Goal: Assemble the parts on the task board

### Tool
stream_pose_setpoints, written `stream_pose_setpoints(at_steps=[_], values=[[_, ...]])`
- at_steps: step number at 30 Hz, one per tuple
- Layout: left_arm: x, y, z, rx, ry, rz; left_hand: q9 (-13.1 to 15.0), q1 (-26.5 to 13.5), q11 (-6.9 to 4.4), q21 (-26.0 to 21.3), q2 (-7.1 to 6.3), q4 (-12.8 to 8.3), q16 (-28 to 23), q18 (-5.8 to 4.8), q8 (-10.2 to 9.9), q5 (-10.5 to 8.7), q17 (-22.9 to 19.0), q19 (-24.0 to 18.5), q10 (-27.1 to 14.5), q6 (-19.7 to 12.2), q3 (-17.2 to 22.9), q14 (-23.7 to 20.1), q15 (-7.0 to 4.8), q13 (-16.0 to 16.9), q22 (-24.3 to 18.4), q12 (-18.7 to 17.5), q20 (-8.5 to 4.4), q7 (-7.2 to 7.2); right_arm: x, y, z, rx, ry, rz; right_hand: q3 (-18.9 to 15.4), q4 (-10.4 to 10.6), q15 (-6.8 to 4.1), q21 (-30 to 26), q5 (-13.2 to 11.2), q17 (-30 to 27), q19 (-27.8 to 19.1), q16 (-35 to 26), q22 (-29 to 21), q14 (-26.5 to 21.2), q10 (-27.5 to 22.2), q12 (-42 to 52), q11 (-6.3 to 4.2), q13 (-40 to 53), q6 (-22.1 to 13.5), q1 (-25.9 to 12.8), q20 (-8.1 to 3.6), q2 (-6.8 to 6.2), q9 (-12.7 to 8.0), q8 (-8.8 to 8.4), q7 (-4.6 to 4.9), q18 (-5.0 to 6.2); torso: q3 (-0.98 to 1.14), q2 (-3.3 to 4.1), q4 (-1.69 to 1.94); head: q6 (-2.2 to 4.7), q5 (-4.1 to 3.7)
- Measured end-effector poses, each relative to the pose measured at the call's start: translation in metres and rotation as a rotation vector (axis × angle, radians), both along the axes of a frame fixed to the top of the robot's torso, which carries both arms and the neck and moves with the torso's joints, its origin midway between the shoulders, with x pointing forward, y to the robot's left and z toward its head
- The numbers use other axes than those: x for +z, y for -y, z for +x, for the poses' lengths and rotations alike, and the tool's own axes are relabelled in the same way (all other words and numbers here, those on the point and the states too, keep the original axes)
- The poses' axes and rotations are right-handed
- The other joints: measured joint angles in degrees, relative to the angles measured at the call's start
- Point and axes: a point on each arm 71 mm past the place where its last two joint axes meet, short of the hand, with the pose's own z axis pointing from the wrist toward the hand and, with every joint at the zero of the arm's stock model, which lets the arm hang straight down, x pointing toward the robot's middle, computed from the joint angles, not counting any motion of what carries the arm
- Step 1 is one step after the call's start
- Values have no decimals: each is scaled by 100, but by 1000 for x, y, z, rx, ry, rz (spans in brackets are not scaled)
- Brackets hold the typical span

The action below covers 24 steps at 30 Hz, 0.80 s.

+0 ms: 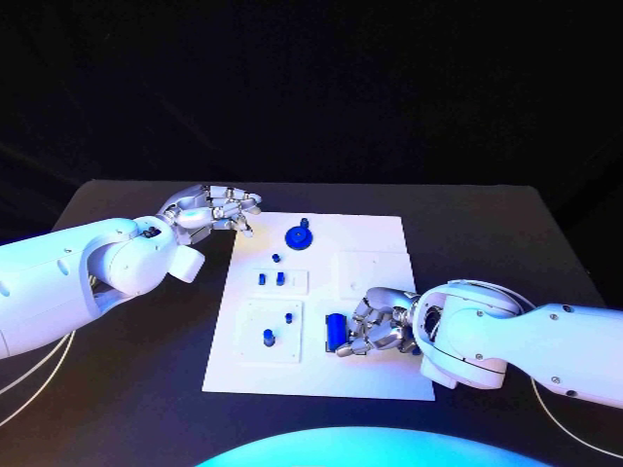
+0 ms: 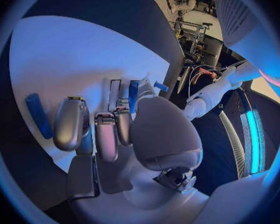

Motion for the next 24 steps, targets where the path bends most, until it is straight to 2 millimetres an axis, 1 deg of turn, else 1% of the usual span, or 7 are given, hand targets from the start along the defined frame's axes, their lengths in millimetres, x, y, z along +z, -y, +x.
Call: stream_pose_setpoints(at_steps=[6, 11, 17, 19, 20, 21, 24], values=[[0, 0, 0, 0, -1, 0, 0, 0, 0, 0, 0, 0, 0, 0, 0, 0, 0, 0, 0, 0, 0, 0, 0, 0, 0, 0, 0, 0, 0, 0, 0, 2, -1, -1, -3, -3, 0, 0, 1, 0, 0, 0, 3, 0, 1, -41, 0, 1, 7, 160, 0, -161, -22, -27, -7, 1, -1, -1, 3, -9, -1], [0, -1, 0, 1, -1, 1, 0, 0, 0, 0, 0, 25, 0, 0, 24, 0, 0, 21, 0, 0, -25, 0, 0, 0, -13, 0, -21, 0, 0, 1, 0, 4, -2, 0, -36, 30, 0, 0, 1, -1, 0, 0, 2, 0, 1, -46, 1, 1, 6, 192, 0, -197, -39, -28, -7, 0, -1, -1, 4, -17, 4], [0, -1, 0, 1, -1, 1, 1, 0, 0, 1, 0, 25, 0, 0, 24, 0, -4, 21, 0, 0, -25, 0, 0, 0, -13, 0, -21, 0, 0, 1, 0, 5, -1, 2, -36, 49, 0, 0, 1, -1, 0, 0, 2, 0, 1, -85, 1, -13, 29, 112, 0, -278, -42, -29, 13, 0, -2, -1, 4, -17, 14], [0, -1, 0, 1, -1, 1, 1, 0, 0, 2, 0, 24, 0, 0, 24, 0, -4, 21, 0, 0, -24, 0, 0, 1, -13, 0, -21, 0, 0, 1, -1, 4, -1, 3, -9, 93, 0, 0, 1, -1, 0, 0, 2, 0, 1, -84, 1, -39, 29, 98, 0, -276, -42, -29, 13, 0, -2, -1, 4, -17, 18], [0, -1, 0, 1, -1, 1, 1, 0, 0, 3, 0, 24, 0, 0, 24, 0, -4, 21, 0, 0, -25, 0, 0, 0, -13, 0, -21, 0, 0, 1, -1, 3, -1, 4, 2, 103, 0, 0, 1, -1, 0, 0, 2, 0, 1, -82, 1, -43, 30, 9, 0, -262, -42, -29, 12, 0, -2, -1, 4, -17, 19], [0, -1, 0, 1, -1, 1, 1, 0, 0, 3, 0, 24, 0, 0, 24, 0, -4, 21, 0, 0, -25, 0, 0, 0, -13, 0, -21, 0, 0, 1, -1, 2, 0, 5, 3, 104, -1, 0, 1, -1, 0, 0, 2, 0, 1, -56, 1, -50, 60, -102, 0, -177, -43, -29, -1, 0, -2, -1, 3, -18, 19], [0, -1, 0, 1, -1, 1, 1, 0, 0, 3, 0, 24, 0, 0, 24, 0, -4, 21, 0, 0, -24, 0, 0, 1, -13, 0, -21, 0, 0, 2, -1, -1, 2, 6, 14, 115, -1, 23, 1, -1, 0, 0, 1, -1, 5, -38, -4, -38, 77, -258, 0, -48, -43, -39, 7, 0, -2, -1, 3, -18, 20]])
